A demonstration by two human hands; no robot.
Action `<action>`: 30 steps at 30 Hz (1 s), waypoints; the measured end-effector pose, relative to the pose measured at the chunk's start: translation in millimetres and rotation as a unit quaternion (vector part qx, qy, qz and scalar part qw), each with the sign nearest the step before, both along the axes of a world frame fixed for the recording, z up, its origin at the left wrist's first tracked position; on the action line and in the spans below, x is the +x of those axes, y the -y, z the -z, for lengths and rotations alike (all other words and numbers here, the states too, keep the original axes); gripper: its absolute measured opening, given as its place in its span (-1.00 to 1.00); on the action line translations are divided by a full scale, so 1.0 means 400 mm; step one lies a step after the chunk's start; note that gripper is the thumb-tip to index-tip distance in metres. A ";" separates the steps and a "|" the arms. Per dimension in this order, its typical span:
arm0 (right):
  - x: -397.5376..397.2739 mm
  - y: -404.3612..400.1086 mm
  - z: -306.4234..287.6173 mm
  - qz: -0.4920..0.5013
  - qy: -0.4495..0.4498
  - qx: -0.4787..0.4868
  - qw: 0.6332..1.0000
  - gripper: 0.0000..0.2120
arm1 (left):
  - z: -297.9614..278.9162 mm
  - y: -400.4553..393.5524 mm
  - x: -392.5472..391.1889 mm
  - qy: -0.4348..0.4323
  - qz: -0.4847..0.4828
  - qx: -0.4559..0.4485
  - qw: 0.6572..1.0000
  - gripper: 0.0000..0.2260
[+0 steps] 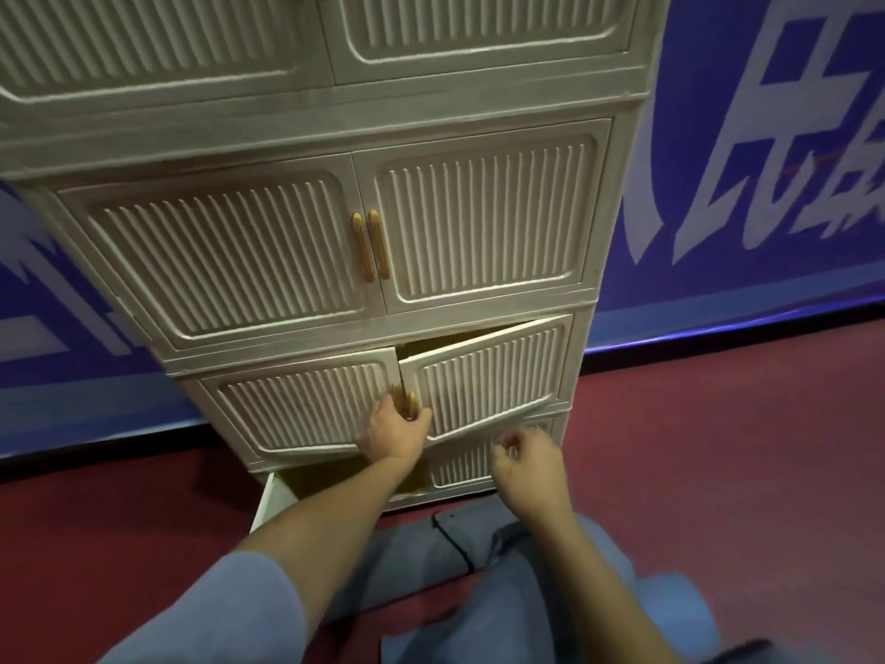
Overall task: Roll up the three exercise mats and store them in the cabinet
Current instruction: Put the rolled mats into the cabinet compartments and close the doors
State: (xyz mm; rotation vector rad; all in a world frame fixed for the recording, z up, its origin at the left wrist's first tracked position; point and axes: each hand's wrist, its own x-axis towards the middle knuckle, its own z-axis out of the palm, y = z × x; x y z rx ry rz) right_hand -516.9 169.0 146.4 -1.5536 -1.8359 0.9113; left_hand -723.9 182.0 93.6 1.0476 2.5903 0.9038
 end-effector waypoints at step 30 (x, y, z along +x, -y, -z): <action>-0.060 0.091 0.019 -0.317 0.315 -0.060 0.893 -0.65 | -0.038 0.211 0.146 0.231 0.106 0.159 0.954 -0.60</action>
